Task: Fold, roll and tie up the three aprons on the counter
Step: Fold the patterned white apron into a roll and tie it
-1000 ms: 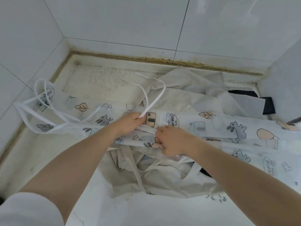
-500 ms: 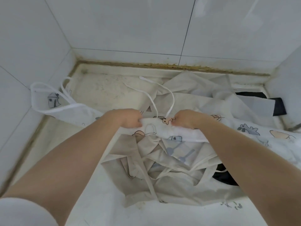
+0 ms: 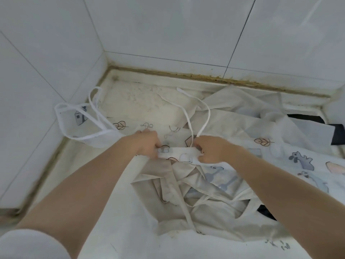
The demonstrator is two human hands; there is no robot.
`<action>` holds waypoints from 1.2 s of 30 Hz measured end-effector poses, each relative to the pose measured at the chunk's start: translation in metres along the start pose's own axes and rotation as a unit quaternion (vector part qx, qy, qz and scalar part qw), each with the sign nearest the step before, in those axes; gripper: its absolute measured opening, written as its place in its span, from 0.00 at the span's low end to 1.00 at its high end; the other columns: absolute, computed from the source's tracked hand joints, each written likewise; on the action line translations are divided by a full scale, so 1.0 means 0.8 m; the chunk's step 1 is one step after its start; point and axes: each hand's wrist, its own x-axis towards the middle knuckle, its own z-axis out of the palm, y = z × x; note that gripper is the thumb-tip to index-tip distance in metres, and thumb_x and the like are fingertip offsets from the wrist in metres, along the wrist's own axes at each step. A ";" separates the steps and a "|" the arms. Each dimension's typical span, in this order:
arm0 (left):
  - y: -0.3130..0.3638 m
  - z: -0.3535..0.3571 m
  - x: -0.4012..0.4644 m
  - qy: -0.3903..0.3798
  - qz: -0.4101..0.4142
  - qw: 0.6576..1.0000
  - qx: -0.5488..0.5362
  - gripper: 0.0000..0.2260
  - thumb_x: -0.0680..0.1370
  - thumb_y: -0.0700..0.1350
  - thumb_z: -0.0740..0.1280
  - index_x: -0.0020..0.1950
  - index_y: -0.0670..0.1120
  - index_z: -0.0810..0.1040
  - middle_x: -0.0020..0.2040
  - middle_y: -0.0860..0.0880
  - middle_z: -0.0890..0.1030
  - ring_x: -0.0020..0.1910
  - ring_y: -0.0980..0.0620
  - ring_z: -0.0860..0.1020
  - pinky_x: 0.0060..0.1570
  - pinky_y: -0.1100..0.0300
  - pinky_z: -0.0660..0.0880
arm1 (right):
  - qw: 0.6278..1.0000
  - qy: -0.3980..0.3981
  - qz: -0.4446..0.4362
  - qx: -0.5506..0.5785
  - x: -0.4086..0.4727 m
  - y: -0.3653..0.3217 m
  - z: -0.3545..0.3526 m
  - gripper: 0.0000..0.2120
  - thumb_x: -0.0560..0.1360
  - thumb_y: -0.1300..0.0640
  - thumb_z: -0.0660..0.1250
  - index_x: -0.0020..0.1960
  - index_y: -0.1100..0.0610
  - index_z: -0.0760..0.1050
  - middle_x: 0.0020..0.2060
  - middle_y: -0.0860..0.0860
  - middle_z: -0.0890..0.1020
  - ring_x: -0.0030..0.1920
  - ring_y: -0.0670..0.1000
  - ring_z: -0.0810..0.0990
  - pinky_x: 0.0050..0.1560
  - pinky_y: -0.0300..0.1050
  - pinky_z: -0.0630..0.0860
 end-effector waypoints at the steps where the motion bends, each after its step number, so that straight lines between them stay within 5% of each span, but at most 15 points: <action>1: -0.003 0.002 -0.002 -0.015 0.011 0.999 -0.028 0.03 0.72 0.48 0.67 0.40 0.50 0.78 0.47 0.45 0.75 0.44 0.48 0.71 0.41 0.55 0.69 | 1.000 0.006 -0.027 0.006 0.002 -0.012 0.003 0.18 0.72 0.51 0.66 0.59 0.54 0.67 0.51 0.50 0.73 0.52 0.54 0.75 0.47 0.45 0.68; 4: -0.011 0.008 -0.013 -0.070 0.026 0.996 -0.054 0.20 0.72 0.46 0.69 0.63 0.53 0.73 0.54 0.47 0.73 0.42 0.51 0.72 0.33 0.64 0.71 | 0.997 0.004 -0.043 -0.062 0.012 -0.046 0.011 0.26 0.74 0.49 0.66 0.69 0.51 0.60 0.57 0.54 0.73 0.55 0.58 0.75 0.48 0.48 0.69; 5: -0.017 0.012 -0.017 -0.079 0.020 0.995 -0.050 0.26 0.70 0.48 0.71 0.67 0.56 0.68 0.56 0.50 0.70 0.47 0.52 0.72 0.38 0.64 0.72 | 0.995 0.004 -0.041 -0.092 0.018 -0.052 0.013 0.25 0.76 0.50 0.63 0.70 0.50 0.60 0.58 0.55 0.73 0.56 0.59 0.75 0.49 0.48 0.70; 9: -0.043 0.029 -0.026 0.003 0.020 0.996 -0.088 0.31 0.68 0.43 0.72 0.68 0.53 0.64 0.54 0.55 0.67 0.56 0.53 0.71 0.52 0.59 0.70 | 0.991 -0.024 -0.009 -0.131 0.028 -0.042 0.001 0.16 0.80 0.49 0.54 0.60 0.58 0.71 0.58 0.56 0.77 0.57 0.58 0.75 0.51 0.47 0.70; 14: -0.072 0.025 -0.027 0.078 -0.001 0.976 -0.205 0.29 0.69 0.32 0.65 0.67 0.47 0.60 0.64 0.50 0.70 0.63 0.50 0.71 0.60 0.53 0.72 | 0.995 -0.086 -0.005 -0.057 0.030 -0.023 -0.019 0.15 0.82 0.50 0.51 0.62 0.58 0.69 0.61 0.56 0.75 0.57 0.56 0.74 0.55 0.47 0.67; 17: -0.078 0.017 -0.028 0.086 0.013 0.953 -0.289 0.22 0.73 0.45 0.71 0.63 0.50 0.65 0.59 0.53 0.72 0.59 0.54 0.72 0.58 0.58 0.70 | 0.995 -0.100 0.005 0.024 0.031 -0.021 -0.024 0.12 0.81 0.52 0.53 0.63 0.54 0.63 0.52 0.57 0.77 0.48 0.55 0.73 0.50 0.49 0.67; 19: -0.080 0.008 -0.031 0.104 -0.019 0.938 -0.331 0.13 0.75 0.58 0.65 0.55 0.52 0.72 0.50 0.55 0.77 0.52 0.55 0.75 0.50 0.61 0.70 | 0.994 -0.105 0.001 0.034 0.033 -0.020 -0.025 0.08 0.82 0.53 0.52 0.59 0.53 0.61 0.43 0.54 0.75 0.44 0.55 0.72 0.47 0.48 0.66; 23: -0.095 -0.002 -0.031 0.165 -0.042 0.978 -0.119 0.40 0.64 0.73 0.42 0.55 0.49 0.77 0.50 0.51 0.79 0.52 0.49 0.76 0.54 0.55 0.70 | 0.993 -0.108 0.020 0.051 0.039 -0.013 -0.031 0.03 0.82 0.56 0.51 0.52 0.52 0.63 0.35 0.50 0.69 0.39 0.53 0.70 0.39 0.45 0.65; 26: -0.097 0.004 -0.033 0.142 -0.035 0.973 -0.181 0.47 0.60 0.81 0.50 0.68 0.50 0.68 0.62 0.51 0.73 0.60 0.52 0.72 0.59 0.55 0.68 | 0.989 -0.133 0.054 0.044 0.038 0.001 -0.037 0.05 0.79 0.60 0.54 0.48 0.54 0.67 0.41 0.52 0.72 0.39 0.52 0.71 0.39 0.43 0.66; 28: -0.085 0.006 -0.036 0.082 -0.019 0.972 -0.218 0.46 0.62 0.74 0.64 0.73 0.51 0.59 0.69 0.52 0.66 0.66 0.53 0.68 0.63 0.54 0.68 | 0.984 -0.155 0.081 0.027 0.035 0.014 -0.039 0.06 0.78 0.61 0.56 0.52 0.56 0.69 0.46 0.53 0.74 0.44 0.53 0.71 0.41 0.43 0.67; 30: -0.070 0.010 -0.033 0.029 0.002 0.987 -0.158 0.40 0.68 0.56 0.74 0.73 0.52 0.55 0.70 0.54 0.63 0.65 0.51 0.69 0.61 0.53 0.70 | 0.980 -0.169 0.107 0.018 0.031 0.027 -0.038 0.10 0.77 0.62 0.56 0.56 0.59 0.72 0.47 0.54 0.74 0.44 0.53 0.70 0.37 0.41 0.65; 33: -0.058 0.003 -0.026 0.010 -0.020 0.983 -0.184 0.22 0.71 0.39 0.64 0.63 0.52 0.66 0.57 0.55 0.70 0.50 0.50 0.73 0.44 0.57 0.73 | 0.981 -0.140 0.125 0.057 0.027 0.043 -0.031 0.14 0.75 0.62 0.57 0.59 0.60 0.73 0.47 0.55 0.75 0.43 0.53 0.71 0.39 0.42 0.66; 36: -0.062 -0.012 -0.024 -0.013 -0.079 0.952 -0.297 0.09 0.64 0.46 0.60 0.43 0.48 0.73 0.40 0.51 0.71 0.39 0.49 0.70 0.39 0.57 0.66 | 0.981 -0.098 0.128 0.112 0.026 0.052 -0.026 0.10 0.76 0.62 0.58 0.55 0.54 0.72 0.48 0.52 0.76 0.45 0.52 0.72 0.42 0.41 0.68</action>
